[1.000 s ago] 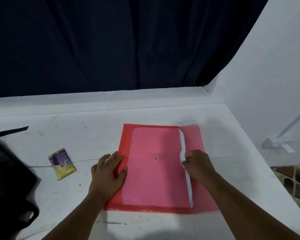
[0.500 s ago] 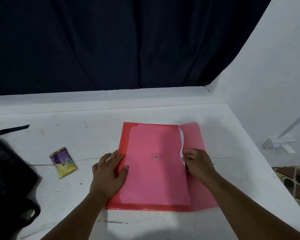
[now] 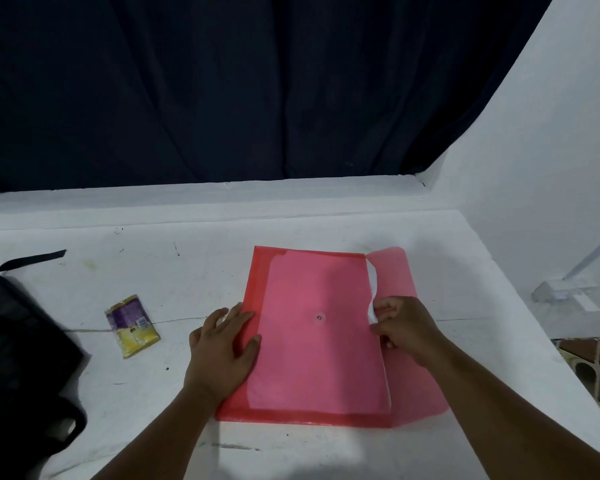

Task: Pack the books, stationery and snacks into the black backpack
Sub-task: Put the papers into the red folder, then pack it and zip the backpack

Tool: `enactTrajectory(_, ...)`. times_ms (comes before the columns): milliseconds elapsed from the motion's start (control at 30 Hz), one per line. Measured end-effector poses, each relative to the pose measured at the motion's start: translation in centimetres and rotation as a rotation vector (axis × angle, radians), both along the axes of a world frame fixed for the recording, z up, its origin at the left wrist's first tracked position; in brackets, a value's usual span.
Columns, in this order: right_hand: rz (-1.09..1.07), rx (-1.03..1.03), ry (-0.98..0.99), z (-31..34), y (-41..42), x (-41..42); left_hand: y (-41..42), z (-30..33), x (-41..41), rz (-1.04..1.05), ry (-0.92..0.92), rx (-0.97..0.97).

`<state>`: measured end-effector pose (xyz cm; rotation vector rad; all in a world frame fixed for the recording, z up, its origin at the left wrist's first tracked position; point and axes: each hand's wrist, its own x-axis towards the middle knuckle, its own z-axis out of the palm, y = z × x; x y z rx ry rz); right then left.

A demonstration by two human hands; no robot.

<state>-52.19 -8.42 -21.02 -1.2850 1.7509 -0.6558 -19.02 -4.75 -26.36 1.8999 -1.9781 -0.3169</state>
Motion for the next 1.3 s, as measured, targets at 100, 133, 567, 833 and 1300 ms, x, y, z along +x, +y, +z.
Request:
enactTrajectory(100, 0.050, -0.001, 0.001, 0.4, 0.0, -0.4, 0.0, -0.1, 0.0, 0.001, -0.013, 0.001)
enactTrajectory(133, 0.028, -0.016, 0.000, 0.4, 0.0, -0.2, -0.1, -0.1, 0.0, 0.002, -0.013, 0.001)
enactTrajectory(567, 0.084, -0.115, 0.164, -0.3, 0.0, -0.3, 0.0, 0.0, -0.1, -0.002, -0.020, 0.003)
enactTrajectory(833, -0.032, -0.213, 0.107, -0.4, 0.7, 0.7, 0.0, 0.0, -0.1, 0.001, -0.021, 0.008)
enactTrajectory(1300, -0.082, -0.019, -0.161, -0.3, 0.2, -0.4, -0.1, -0.1, 0.0, 0.001, -0.012, -0.004)
